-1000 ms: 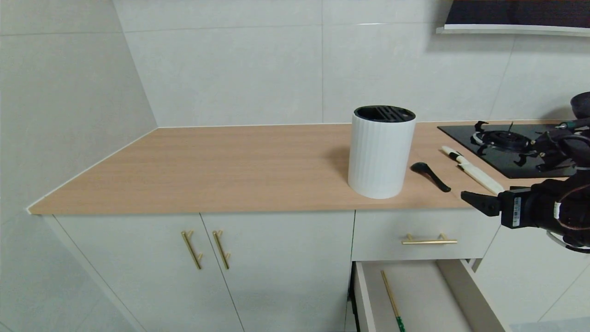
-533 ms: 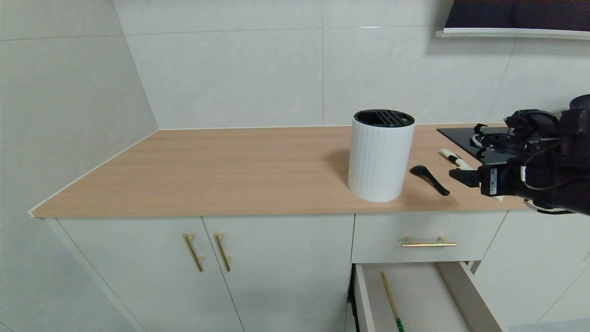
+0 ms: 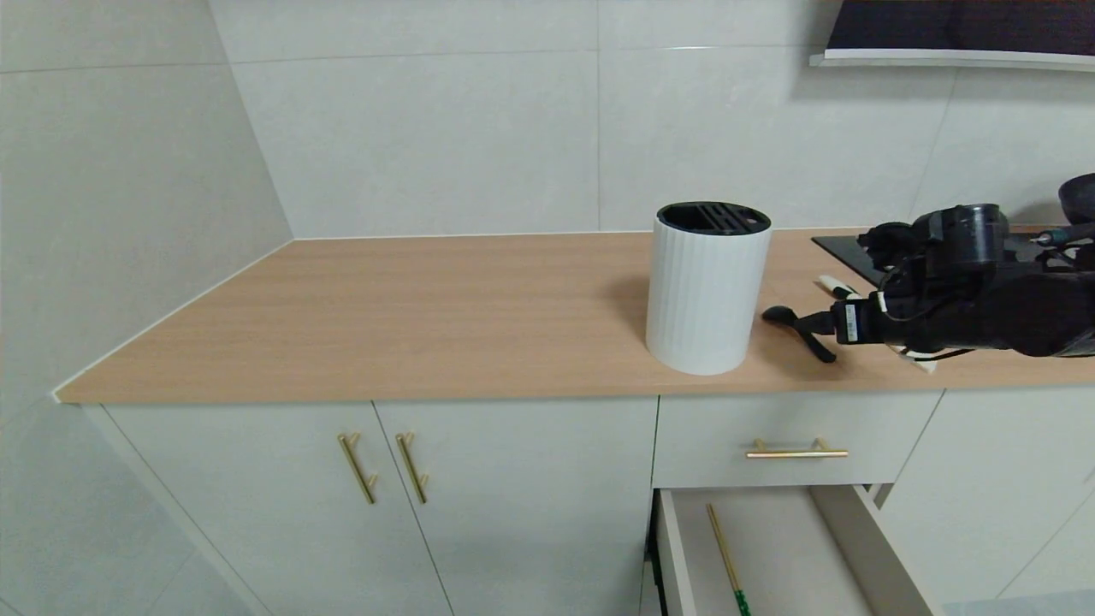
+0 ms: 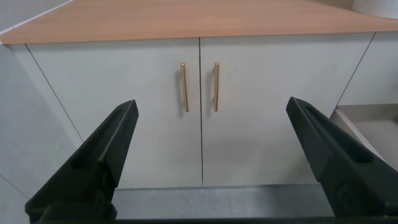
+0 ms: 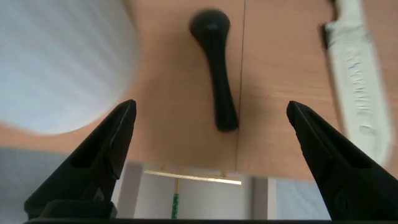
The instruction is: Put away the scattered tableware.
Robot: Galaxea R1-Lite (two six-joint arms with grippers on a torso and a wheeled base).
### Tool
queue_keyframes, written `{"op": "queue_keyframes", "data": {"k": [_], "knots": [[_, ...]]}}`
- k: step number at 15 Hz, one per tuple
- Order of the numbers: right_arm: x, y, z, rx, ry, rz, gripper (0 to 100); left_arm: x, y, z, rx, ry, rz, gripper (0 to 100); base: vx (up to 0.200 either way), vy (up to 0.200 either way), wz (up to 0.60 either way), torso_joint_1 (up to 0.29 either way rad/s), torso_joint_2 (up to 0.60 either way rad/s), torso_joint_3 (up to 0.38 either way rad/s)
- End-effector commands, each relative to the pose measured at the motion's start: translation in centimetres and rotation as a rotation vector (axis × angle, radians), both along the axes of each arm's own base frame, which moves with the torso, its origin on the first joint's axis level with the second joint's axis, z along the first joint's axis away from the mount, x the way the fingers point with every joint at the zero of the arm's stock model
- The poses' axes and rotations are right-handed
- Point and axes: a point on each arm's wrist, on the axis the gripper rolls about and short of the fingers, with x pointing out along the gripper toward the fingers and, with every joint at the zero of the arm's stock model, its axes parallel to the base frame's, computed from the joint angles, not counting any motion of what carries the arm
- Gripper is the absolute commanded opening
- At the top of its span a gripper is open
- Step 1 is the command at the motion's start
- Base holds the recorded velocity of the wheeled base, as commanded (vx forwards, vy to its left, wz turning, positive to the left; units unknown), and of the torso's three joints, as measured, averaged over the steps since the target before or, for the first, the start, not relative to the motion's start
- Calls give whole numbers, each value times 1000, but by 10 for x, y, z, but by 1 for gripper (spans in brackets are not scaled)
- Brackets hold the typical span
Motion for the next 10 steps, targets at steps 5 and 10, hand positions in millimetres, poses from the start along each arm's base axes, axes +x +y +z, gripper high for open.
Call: {"op": "queue_keyframes", "data": {"k": [5,10], "knots": [[48,1,-62,-26,3,15,100,0,0,0,0,0,1,100,0,0,0,0,0,0],[53,-1,-69,-28,-11,5,100,0,0,0,0,0,1,100,0,0,0,0,0,0]]}}
